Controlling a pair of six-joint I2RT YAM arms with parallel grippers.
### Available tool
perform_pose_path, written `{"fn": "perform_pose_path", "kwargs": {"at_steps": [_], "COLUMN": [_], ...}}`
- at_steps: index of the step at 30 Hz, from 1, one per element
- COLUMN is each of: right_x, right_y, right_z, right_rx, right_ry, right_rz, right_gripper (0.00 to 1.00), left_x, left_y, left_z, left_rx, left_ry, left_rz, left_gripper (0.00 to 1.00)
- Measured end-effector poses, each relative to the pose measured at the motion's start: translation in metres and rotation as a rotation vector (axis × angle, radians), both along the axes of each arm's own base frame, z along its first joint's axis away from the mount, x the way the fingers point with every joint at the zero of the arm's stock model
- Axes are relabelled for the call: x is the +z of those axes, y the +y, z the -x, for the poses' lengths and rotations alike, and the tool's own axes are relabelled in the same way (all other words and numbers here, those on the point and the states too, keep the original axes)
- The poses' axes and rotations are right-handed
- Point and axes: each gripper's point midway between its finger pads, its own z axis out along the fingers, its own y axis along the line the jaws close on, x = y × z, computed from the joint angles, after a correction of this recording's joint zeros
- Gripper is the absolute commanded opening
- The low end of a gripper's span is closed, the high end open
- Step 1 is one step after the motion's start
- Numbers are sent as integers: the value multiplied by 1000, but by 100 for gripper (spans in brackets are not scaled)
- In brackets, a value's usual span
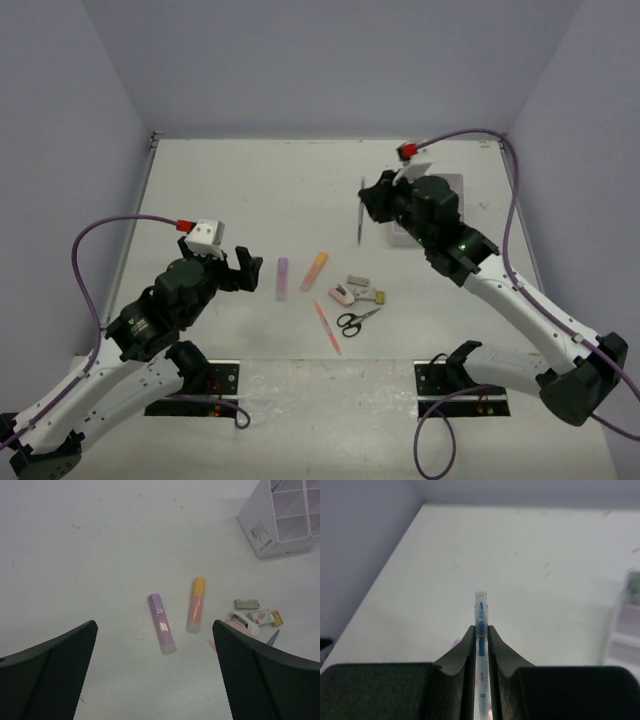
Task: Sort the stationery into containers
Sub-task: Pick up the pen from the center of the board, then place the pen in the storage box.
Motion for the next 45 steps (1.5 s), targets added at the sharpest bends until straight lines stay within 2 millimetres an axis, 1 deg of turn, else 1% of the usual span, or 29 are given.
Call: {"fn": "perform_pose_path", "kwargs": {"at_steps": [1, 4, 6, 8, 10, 12, 13, 15, 17, 22, 24, 30, 34, 38, 41, 42, 44, 45], "right_x": [18, 52, 68, 74, 74, 66, 60, 45, 30, 4, -7, -37, -50, -68, -75, -75, -73, -73], "right_y": [-29, -74, -104, -132, -158, -179, -186, -191, -190, -187, -185, -184, -181, -180, -179, -179, -179, -179], "right_z": [-16, -41, -58, -77, -98, -118, -126, -138, -147, -166, -168, -161, -168, -173, -175, -175, -175, -175], "right_rx": [-103, -274, -389, -492, -578, -644, -666, -688, -691, -674, -670, -660, -655, -653, -650, -650, -650, -650], "right_ry": [-72, -246, -339, -391, -426, -448, -454, -464, -462, -455, -444, -413, -402, -369, -357, -357, -364, -365], "right_rz": [-22, -62, -77, -85, -88, -79, -72, -56, -41, -28, -32, -56, -60, -44, -37, -37, -41, -41], "right_gripper": [0, 0, 0, 0, 0, 0, 0, 0, 0, 0, 0, 0, 0, 0, 1, 10, 32, 40], "left_x": [0, -1, -1, -1, -1, -1, -1, -1, -2, -4, -5, -4, -3, -3, -3, -3, -3, -3], "left_y": [0, -1, -1, -2, -2, -2, -3, -3, -4, -7, -8, -9, -10, -10, -11, -11, -11, -11], "left_z": [0, 0, 0, 0, 0, 0, 0, 1, 1, 1, 1, 1, 1, 1, 1, 1, 1, 1], "left_rx": [-1, -3, -5, -5, -8, -10, -12, -15, -19, -33, -37, -50, -53, -57, -58, -58, -58, -58], "left_ry": [1, 3, 5, 5, 6, 7, 7, 8, 9, 18, 21, 14, 10, 11, 11, 11, 11, 11], "left_rz": [0, -1, -2, -2, -2, -1, -1, 0, 0, -6, -7, -13, -10, -11, -11, -11, -11, -11], "left_gripper": [100, 100, 100, 100, 100, 100, 100, 100, 100, 100, 100, 100, 100, 100, 100, 100, 100, 100]}}
